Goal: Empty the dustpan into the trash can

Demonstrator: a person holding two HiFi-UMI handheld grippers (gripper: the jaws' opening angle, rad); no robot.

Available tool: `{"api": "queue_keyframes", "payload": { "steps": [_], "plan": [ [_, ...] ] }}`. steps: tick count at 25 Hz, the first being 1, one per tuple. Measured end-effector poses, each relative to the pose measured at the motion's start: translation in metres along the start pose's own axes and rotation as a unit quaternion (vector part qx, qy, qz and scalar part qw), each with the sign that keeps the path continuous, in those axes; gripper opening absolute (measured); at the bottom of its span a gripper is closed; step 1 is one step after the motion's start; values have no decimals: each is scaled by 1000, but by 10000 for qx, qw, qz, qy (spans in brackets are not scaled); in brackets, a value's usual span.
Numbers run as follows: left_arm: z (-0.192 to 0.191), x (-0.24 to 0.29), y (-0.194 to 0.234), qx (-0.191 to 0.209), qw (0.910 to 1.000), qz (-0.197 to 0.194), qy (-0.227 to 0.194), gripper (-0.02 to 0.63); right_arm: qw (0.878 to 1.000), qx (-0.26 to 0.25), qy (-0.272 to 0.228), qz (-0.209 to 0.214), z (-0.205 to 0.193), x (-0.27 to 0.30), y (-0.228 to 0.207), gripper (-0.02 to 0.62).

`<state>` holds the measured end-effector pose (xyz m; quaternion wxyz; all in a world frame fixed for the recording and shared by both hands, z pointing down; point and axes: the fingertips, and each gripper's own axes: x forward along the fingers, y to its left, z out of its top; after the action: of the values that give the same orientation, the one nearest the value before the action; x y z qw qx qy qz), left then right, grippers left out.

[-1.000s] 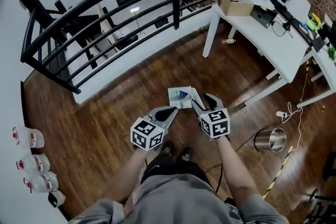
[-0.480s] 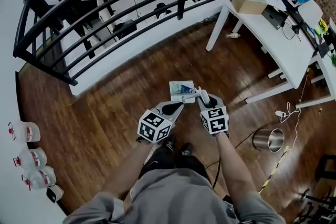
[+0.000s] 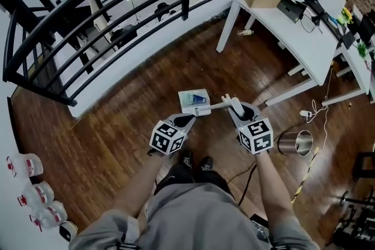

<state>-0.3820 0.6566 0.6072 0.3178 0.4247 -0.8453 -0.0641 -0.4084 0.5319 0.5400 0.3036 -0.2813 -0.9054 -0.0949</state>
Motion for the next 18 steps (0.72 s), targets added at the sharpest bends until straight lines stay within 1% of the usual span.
{"api": "queue_keyframes", "payload": {
  "steps": [3,6,8,10,12,14,16,18],
  "plan": [
    [-5,17,-5,212,9994,-202,192,6,9998,169,-140,-31,21,-41,-3,103],
    [-2,39,-19,429,9967,-596,331,20,9986,400,-293,-204,43,-87,-9,103],
    [3,58,-33,614,9935,-858,435,76,9974,511,-390,-320,59,-117,-13,104],
    [8,80,-49,909,9885,-1088,524,122,9962,565,-497,-432,71,-146,-17,104],
    [10,103,-72,1250,9810,-1352,609,171,9947,610,-601,-575,78,-177,-18,104],
    [13,124,-100,1590,9716,-1616,671,219,9929,649,-690,-720,84,-209,-19,104],
    [18,143,-133,1928,9605,-1882,703,239,9908,694,-770,-875,86,-243,-22,106],
    [18,160,-173,2238,9468,-2185,756,239,9873,786,-852,-1086,82,-279,-24,106]
  ]
}}
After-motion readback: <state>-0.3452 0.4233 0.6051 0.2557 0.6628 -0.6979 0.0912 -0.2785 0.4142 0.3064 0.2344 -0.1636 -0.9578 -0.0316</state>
